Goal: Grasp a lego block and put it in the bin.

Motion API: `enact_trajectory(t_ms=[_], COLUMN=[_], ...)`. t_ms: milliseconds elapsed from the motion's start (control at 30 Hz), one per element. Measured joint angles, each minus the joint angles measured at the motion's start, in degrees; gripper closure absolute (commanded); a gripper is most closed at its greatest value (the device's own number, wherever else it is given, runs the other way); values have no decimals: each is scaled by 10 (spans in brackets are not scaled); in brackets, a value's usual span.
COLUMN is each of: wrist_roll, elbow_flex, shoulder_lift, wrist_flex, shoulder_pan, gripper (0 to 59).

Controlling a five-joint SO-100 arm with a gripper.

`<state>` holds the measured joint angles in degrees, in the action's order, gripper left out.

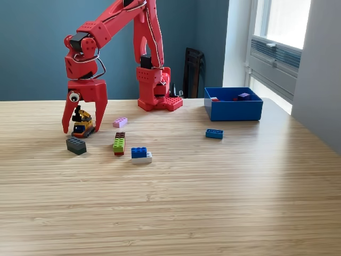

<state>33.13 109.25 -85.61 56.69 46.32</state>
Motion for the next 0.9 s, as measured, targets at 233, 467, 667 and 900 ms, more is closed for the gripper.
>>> enact_trajectory(t_ms=[233,467,667,900], wrist_roll=[4,-14,-29,-31], elbow_flex=[-11,-50,-89,-187], shoulder_lift=[7,14,14,14], wrist_flex=[8,89,168,289], shoulder_pan=[1,1,-10,-95], gripper=[585,585,585,585])
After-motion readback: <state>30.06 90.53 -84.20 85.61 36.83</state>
